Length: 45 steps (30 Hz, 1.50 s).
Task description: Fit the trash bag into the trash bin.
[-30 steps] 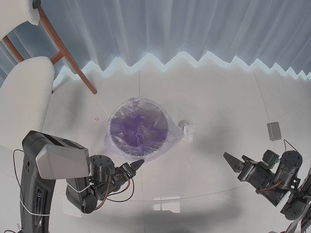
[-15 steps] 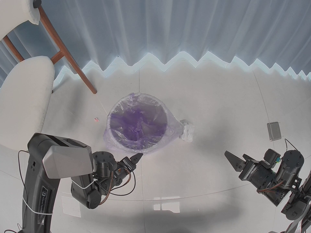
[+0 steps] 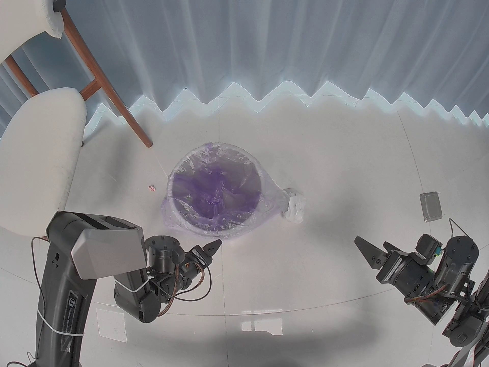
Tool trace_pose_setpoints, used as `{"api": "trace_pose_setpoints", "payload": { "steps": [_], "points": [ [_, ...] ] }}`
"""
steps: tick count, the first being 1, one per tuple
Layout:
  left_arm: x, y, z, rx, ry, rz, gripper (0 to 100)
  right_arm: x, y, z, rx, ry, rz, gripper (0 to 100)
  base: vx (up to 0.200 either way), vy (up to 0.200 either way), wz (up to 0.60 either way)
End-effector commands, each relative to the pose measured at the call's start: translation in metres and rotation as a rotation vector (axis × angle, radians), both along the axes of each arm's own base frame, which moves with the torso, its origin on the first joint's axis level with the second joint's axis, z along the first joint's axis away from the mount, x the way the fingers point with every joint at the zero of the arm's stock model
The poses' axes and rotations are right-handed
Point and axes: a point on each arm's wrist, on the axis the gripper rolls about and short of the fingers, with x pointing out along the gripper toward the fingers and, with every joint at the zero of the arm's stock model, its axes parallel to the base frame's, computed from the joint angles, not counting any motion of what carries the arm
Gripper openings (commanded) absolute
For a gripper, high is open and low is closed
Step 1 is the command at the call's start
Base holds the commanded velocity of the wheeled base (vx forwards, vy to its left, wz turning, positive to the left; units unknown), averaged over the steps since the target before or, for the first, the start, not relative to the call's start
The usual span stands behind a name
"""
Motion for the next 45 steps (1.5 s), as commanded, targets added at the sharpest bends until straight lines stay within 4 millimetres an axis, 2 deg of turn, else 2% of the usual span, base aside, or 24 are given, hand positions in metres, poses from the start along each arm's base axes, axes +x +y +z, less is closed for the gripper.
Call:
{"api": "trace_pose_setpoints", "payload": {
  "steps": [1,5,8,13,16,19,22,27,31,45],
  "points": [
    [0.003,-0.002,0.001,0.031,0.051,0.002,100,-0.003,-0.001,-0.002,-0.004,0.011,0.002,100,0.0,0.0,0.0],
    [0.003,-0.001,0.004,0.045,0.073,0.016,100,-0.003,-0.001,-0.002,-0.003,0.011,0.001,100,0.0,0.0,0.0],
    [-0.005,0.002,0.006,0.061,0.09,0.025,100,-0.003,-0.001,-0.003,-0.003,0.012,0.001,100,0.0,0.0,0.0],
    [-0.027,0.009,0.034,-0.01,-0.011,-0.016,100,-0.003,-0.001,-0.002,-0.001,0.011,0.001,100,0.0,0.0,0.0],
    [-0.039,0.012,0.031,-0.024,-0.004,-0.067,100,-0.003,-0.001,-0.002,0.004,0.01,0.0,100,0.0,0.0,0.0],
    [-0.042,0.011,0.029,-0.021,0.012,-0.068,100,-0.003,-0.001,-0.002,0.008,0.01,0.0,100,0.0,0.0,0.0],
    [-0.041,0.011,0.029,-0.022,0.011,-0.068,100,-0.003,-0.001,-0.001,0.009,0.007,0.0,100,0.0,0.0,0.0],
    [-0.027,0.01,0.034,-0.042,-0.041,-0.052,100,-0.004,-0.001,0.0,0.011,0.001,0.0,100,0.0,0.0,0.0],
    [-0.023,0.008,0.035,-0.05,-0.052,-0.058,100,-0.004,-0.001,0.0,0.011,0.004,-0.001,100,0.0,0.0,0.0],
    [-0.007,0.007,0.022,-0.05,-0.07,-0.038,100,-0.004,-0.001,0.0,0.009,0.005,0.0,100,0.0,0.0,0.0]
  ]
}}
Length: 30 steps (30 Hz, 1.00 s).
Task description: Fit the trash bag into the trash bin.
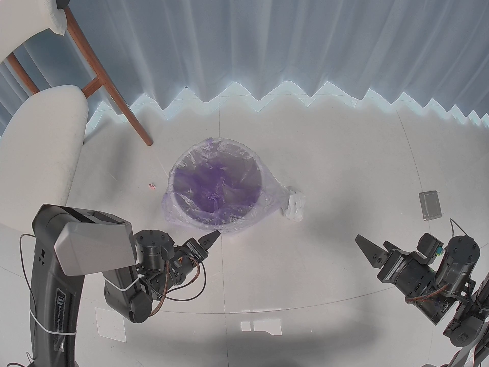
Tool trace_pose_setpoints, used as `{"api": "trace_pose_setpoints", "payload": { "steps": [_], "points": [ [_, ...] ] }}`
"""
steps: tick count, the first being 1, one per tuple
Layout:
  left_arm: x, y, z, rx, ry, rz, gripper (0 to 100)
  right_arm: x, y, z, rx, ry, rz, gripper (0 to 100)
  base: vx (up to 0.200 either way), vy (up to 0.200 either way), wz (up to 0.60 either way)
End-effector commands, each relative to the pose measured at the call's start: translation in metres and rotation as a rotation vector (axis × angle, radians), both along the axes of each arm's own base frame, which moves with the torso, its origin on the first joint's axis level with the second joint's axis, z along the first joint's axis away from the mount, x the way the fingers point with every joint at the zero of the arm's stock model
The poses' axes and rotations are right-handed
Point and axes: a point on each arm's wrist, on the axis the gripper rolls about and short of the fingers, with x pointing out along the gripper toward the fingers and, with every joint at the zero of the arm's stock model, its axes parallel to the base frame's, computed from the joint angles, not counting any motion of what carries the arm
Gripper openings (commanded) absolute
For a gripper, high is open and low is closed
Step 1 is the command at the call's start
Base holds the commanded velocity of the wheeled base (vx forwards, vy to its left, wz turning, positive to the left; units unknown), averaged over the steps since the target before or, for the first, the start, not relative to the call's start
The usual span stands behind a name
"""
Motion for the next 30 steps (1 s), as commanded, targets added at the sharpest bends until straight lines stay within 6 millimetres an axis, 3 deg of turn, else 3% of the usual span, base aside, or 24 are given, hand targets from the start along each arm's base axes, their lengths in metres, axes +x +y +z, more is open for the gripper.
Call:
{"api": "trace_pose_setpoints", "payload": {
  "steps": [1,21,30],
  "points": [
    [0.005,0.001,-0.006,0.001,0.002,0.008,100,-0.003,-0.001,-0.002,-0.005,0.011,0.001,100,0.0,0.0,0.0],
    [0.036,0.015,-0.018,0.026,0.045,0.08,100,-0.002,-0.001,-0.003,-0.007,0.015,0.001,100,0.0,0.0,0.0],
    [0.031,0.016,-0.016,0.031,0.06,0.086,100,-0.002,-0.001,-0.004,-0.006,0.018,0.002,100,0.0,0.0,0.0]
  ]
}}
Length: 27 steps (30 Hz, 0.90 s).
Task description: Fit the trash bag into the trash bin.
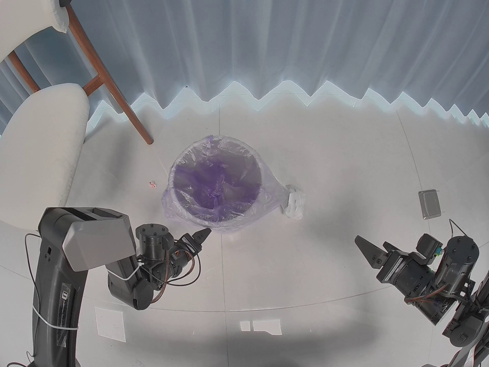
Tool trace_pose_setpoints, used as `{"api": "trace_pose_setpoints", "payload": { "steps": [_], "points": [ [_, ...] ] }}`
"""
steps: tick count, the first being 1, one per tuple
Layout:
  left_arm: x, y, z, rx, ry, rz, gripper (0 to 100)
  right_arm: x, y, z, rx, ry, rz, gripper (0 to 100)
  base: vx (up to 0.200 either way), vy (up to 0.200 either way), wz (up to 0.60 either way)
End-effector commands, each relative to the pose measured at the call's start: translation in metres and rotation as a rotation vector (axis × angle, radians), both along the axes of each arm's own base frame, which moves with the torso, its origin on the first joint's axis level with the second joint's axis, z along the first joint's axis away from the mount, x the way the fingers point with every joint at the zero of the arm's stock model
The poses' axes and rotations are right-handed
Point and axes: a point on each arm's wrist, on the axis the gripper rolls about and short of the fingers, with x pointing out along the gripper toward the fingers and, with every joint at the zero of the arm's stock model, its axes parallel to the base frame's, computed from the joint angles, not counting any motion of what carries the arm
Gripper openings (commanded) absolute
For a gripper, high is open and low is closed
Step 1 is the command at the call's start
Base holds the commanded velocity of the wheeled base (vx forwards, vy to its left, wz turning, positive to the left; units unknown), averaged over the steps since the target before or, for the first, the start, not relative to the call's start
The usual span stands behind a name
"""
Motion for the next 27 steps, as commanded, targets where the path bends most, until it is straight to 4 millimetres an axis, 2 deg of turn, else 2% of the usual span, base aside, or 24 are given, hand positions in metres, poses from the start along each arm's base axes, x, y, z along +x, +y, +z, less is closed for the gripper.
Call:
{"api": "trace_pose_setpoints", "payload": {
  "steps": [1,4,7,10,15,20,27],
  "points": [
    [-0.006,0.002,0.008,-0.005,-0.019,0.009,100,-0.002,-0.001,-0.003,-0.004,0.013,0.001,100,0.0,0.0,0.0],
    [-0.022,0.003,0.02,-0.022,-0.042,-0.012,100,-0.001,0.0,-0.004,-0.007,0.018,0.001,100,0.0,0.0,0.0],
    [-0.033,0.002,0.02,-0.031,-0.042,-0.052,100,0.0,0.0,-0.005,-0.009,0.024,0.001,100,0.0,0.0,0.0],
    [-0.035,0.002,0.018,-0.033,-0.038,-0.067,100,0.002,0.001,-0.007,-0.01,0.027,0.001,100,0.0,0.0,0.0],
    [-0.031,0.0,0.019,-0.036,-0.05,-0.071,100,0.003,0.001,-0.007,-0.011,0.028,0.001,100,0.0,0.0,0.0],
    [-0.012,-0.002,0.02,-0.055,-0.107,-0.062,100,0.003,0.001,-0.007,-0.012,0.028,0.002,100,0.0,0.0,0.0],
    [0.001,-0.005,0.013,-0.05,-0.108,-0.061,100,0.003,0.001,-0.007,-0.012,0.028,0.002,100,0.0,0.0,0.0]
  ]
}}
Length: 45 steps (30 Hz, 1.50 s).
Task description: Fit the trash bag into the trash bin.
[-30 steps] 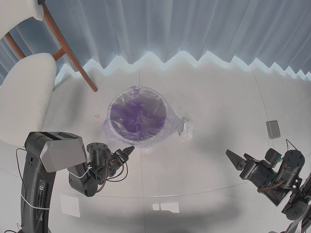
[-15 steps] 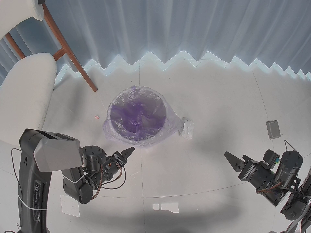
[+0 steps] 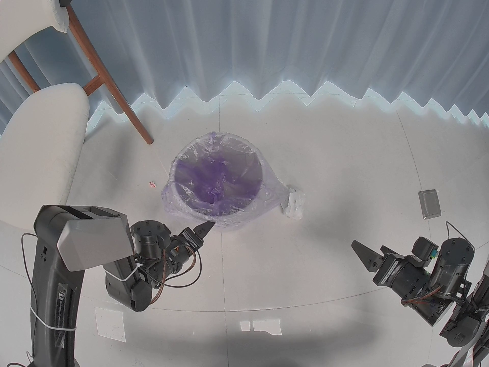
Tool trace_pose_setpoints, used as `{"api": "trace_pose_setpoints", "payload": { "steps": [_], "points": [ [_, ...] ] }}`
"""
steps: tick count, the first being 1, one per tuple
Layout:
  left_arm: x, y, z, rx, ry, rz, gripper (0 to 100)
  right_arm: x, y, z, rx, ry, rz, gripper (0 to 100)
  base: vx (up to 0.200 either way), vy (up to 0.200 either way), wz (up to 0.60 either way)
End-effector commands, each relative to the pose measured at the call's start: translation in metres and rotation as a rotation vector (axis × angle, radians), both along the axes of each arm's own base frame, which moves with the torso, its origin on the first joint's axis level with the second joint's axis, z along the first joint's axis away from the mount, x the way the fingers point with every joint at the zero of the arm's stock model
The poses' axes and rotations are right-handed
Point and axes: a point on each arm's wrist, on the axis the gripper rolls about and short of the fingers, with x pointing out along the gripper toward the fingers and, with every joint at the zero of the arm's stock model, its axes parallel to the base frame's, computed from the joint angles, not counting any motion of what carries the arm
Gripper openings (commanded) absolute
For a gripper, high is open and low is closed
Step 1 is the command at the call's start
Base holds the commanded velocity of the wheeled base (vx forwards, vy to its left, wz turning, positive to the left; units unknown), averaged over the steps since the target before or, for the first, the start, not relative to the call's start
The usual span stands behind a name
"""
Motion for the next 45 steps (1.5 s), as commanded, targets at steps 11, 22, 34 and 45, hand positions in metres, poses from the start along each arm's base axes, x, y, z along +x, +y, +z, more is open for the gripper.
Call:
{"api": "trace_pose_setpoints", "payload": {
  "steps": [11,22,34,45],
  "points": [
    [0.036,-0.003,-0.02,-0.002,-0.018,0.025,100,-0.003,-0.001,0.002,0.003,-0.008,0.001,100,0.0,0.0,0.0],
    [0.06,0.002,-0.024,0.005,0.004,0.055,100,-0.004,-0.001,0.001,0.002,-0.006,0.001,100,0.0,0.0,0.0],
    [0.081,0.0,-0.035,0.024,0.059,0.066,100,-0.004,-0.002,0.001,-0.001,-0.003,0.001,100,0.0,0.0,0.0],
    [0.098,0.0,-0.047,0.036,0.098,0.072,100,-0.004,-0.002,0.0,-0.005,0.008,0.001,100,0.0,0.0,0.0]
  ]
}}
